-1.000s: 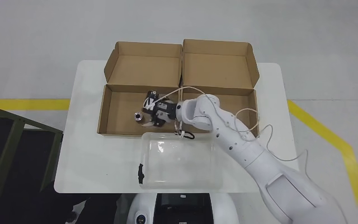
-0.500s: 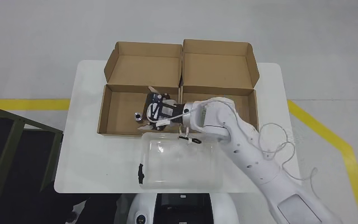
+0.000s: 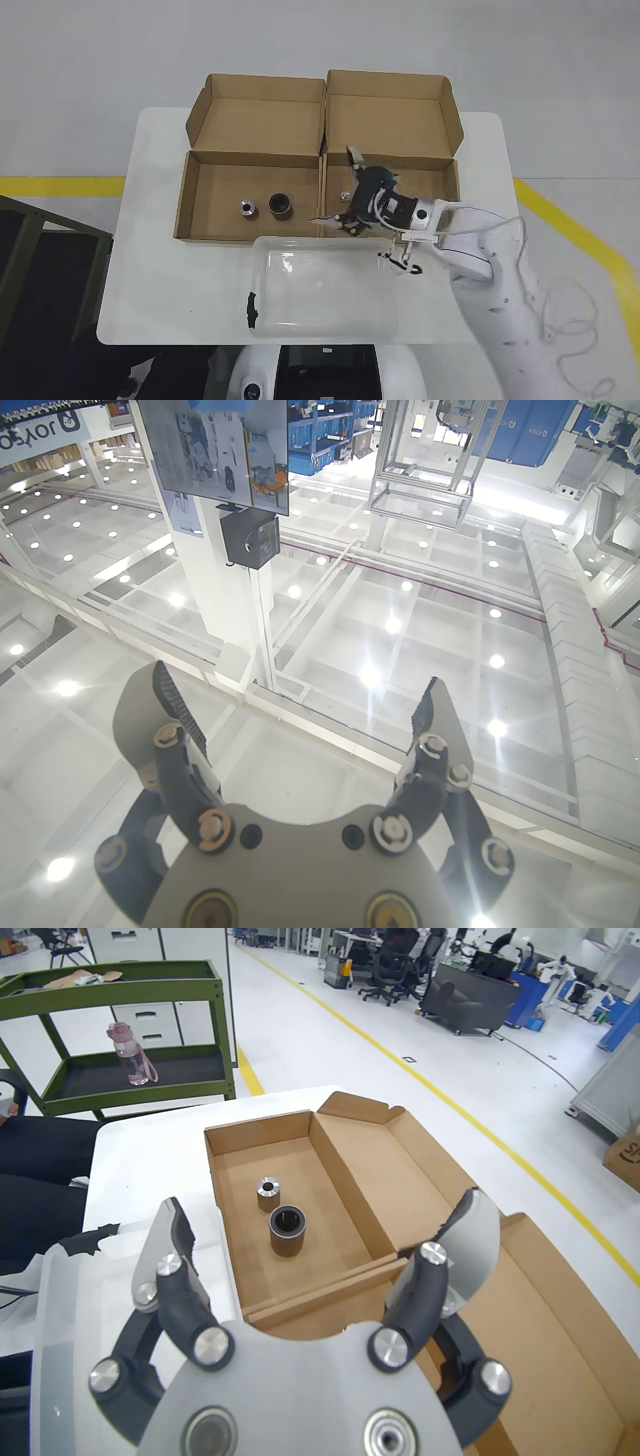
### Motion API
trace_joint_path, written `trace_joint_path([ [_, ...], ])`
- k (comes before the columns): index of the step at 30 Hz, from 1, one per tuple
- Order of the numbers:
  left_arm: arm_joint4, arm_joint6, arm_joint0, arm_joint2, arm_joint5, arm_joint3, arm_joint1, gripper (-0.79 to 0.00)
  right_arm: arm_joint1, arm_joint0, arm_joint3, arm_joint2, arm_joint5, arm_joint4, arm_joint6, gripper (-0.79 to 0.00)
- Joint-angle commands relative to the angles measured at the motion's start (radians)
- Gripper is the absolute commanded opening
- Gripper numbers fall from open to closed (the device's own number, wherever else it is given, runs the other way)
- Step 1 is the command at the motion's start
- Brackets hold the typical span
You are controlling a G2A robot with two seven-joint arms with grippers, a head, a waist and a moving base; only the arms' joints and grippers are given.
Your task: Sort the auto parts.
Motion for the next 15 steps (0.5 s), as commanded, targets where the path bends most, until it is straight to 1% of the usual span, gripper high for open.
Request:
trace_joint_path([
  [1, 0.000, 0.000, 0.000, 0.000, 0.000, 0.000, 0.000, 0.000, 0.009, -0.059, -0.036, 0.060, 0.005, -0.006, -0.023, 0.000],
  [6, 0.000, 0.000, 0.000, 0.000, 0.000, 0.000, 0.000, 0.000, 0.029, -0.194, -0.098, 0.188, 0.009, -0.020, -0.071, 0.000],
  [11, 0.000, 0.000, 0.000, 0.000, 0.000, 0.000, 0.000, 0.000, 0.043, -0.295, -0.108, 0.296, 0.002, -0.020, -0.157, 0.000],
  [15, 0.000, 0.000, 0.000, 0.000, 0.000, 0.000, 0.000, 0.000, 0.050, -0.368, -0.109, 0.364, 0.020, -0.038, -0.232, 0.000],
])
